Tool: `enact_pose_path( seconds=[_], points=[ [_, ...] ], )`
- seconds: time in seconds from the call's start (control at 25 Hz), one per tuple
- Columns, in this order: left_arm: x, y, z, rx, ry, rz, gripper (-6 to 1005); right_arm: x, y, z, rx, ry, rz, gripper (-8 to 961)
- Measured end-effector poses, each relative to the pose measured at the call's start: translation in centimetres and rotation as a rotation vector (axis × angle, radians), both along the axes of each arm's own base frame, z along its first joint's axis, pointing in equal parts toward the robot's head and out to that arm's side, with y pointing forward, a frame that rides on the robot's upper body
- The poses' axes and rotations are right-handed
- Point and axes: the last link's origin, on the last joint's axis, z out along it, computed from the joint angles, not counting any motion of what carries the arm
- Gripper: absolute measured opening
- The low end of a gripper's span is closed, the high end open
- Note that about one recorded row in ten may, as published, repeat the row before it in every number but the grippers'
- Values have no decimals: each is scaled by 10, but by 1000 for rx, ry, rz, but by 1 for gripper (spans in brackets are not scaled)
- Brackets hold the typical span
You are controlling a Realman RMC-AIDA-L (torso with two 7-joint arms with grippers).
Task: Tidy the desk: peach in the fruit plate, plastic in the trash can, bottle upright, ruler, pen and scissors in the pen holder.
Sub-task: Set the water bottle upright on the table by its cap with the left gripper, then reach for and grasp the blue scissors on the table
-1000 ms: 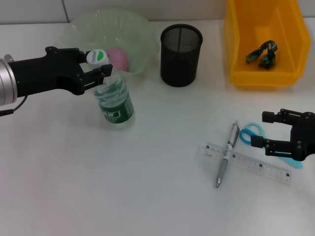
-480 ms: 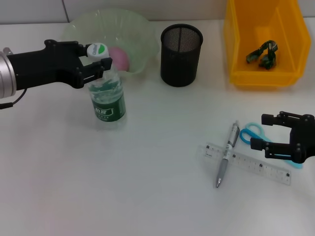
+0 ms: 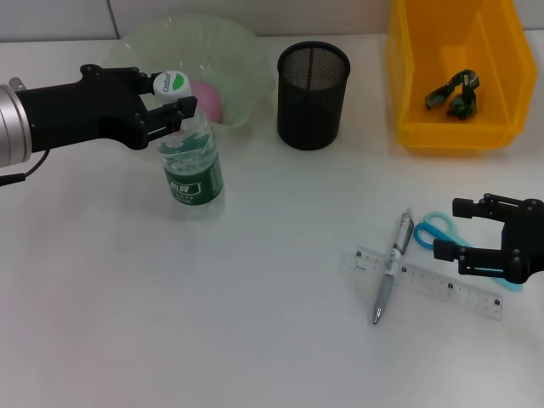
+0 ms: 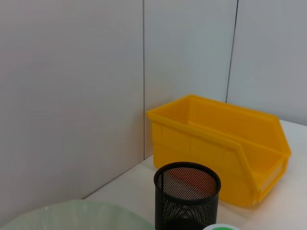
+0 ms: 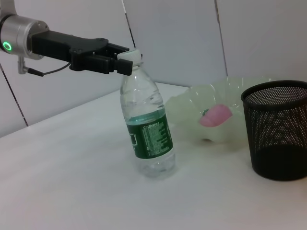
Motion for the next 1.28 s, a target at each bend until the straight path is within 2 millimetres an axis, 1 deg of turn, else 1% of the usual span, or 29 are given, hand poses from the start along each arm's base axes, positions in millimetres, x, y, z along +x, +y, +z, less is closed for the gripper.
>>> enact_pose_path(
  seconds=[0.64,0.68,0.72,0.76,0.8,0.84,0.88,0.92,0.96,1.0,1.04,1.08,1.12,1.16,1.2,1.24,1.28],
  points=[
    [1,4,-1,11,-8,2,560,-1,2,2,-6,6,-14,791],
    [1,4,-1,11,-8,2,608,-1,2,4,-3,9,-25,791],
    [7,5,8,40,-22,-14,656,-1,2,4,-3,9,-25,791],
    [7,5,8,40,-22,-14,704,-2,3,6,-2,10,-33,791],
    [9,4,16,66,-50,-18,752,-3,5,8,1,10,-39,791],
    [12,0,27,104,-129,-21,761,-4,6,12,4,11,-47,791],
    [13,-1,30,115,-156,-26,771,-6,7,18,10,8,-46,791],
    [12,-5,32,120,-186,-40,780,-6,7,18,10,8,-46,791],
    [12,-9,32,121,-208,-62,789,-11,8,26,16,15,-47,791],
    [12,-9,32,121,-208,-62,799,-11,8,26,16,15,-47,791],
    [10,-28,22,75,-251,-179,808,-13,10,32,24,16,-49,791],
    [10,-32,20,56,-270,-205,807,-21,13,46,30,20,-59,791],
    [8,-39,13,24,-299,-248,807,-21,13,46,30,20,-59,791],
    [7,-46,6,-15,-341,-296,806,-25,14,54,32,17,-65,791],
    [7,-46,6,-15,-341,-296,806,-30,16,61,32,11,-69,790],
    [-1,-57,-16,-119,-436,-339,805,-35,18,69,34,2,-72,790],
    [-5,-59,-26,-148,-450,-343,805,-49,22,85,42,-35,-76,790]
  ],
)
